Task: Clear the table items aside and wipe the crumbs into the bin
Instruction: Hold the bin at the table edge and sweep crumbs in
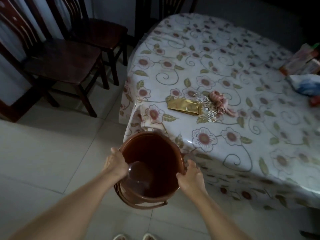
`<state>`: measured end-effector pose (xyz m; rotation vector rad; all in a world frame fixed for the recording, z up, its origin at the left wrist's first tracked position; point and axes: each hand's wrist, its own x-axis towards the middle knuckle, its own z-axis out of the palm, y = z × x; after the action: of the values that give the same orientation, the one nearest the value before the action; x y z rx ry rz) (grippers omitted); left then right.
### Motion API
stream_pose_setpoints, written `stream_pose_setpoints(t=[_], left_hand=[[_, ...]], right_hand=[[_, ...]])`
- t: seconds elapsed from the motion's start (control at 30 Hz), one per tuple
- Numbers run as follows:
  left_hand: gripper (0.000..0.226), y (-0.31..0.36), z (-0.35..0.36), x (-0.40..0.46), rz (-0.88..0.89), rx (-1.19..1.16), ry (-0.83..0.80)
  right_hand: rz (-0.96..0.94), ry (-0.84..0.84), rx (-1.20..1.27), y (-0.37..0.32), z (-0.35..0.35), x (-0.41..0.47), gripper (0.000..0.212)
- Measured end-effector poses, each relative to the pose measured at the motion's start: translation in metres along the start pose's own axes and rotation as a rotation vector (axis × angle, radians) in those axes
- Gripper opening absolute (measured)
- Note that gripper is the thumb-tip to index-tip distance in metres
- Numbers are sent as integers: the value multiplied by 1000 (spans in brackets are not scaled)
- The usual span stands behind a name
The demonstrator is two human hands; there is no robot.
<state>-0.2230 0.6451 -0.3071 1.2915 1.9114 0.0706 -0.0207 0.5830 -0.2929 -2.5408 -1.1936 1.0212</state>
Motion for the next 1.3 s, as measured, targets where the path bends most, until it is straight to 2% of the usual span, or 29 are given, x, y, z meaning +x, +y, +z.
stream_pose_setpoints(t=[0.1,0.23,0.37,0.6,0.7,0.87,1.0,1.1,1.17,1.3], left_hand=[[43,12,2,4,5,20,-1],[37,23,3,12,-1,7,-7],[20,31,8,20,-16,-13,2],[26,40,12,36,-78,22,46],[21,35,14,38,-82,25,46],[14,31,16,40,-92,71,55],[17,32,16,41,-99,103,59],[19,34,14,40,-105,119,56],[19,35,14,40,-100,126,56],[19,38,13,41,-82,112,50]], right_hand=[[-85,144,-20,3,-18,-6,24],[-224,325,20,-2,-52,1,13],[-233,396,59,-9,-88,35,17],[-274,519,116,-18,-145,133,30],[-294,546,94,-25,-163,177,39],[-393,387,-95,-40,-171,241,44],[-479,336,-8,-32,-172,267,33],[-351,450,164,-26,-189,274,25],[-263,487,156,-17,-198,279,37],[-240,423,10,-5,-194,277,53]])
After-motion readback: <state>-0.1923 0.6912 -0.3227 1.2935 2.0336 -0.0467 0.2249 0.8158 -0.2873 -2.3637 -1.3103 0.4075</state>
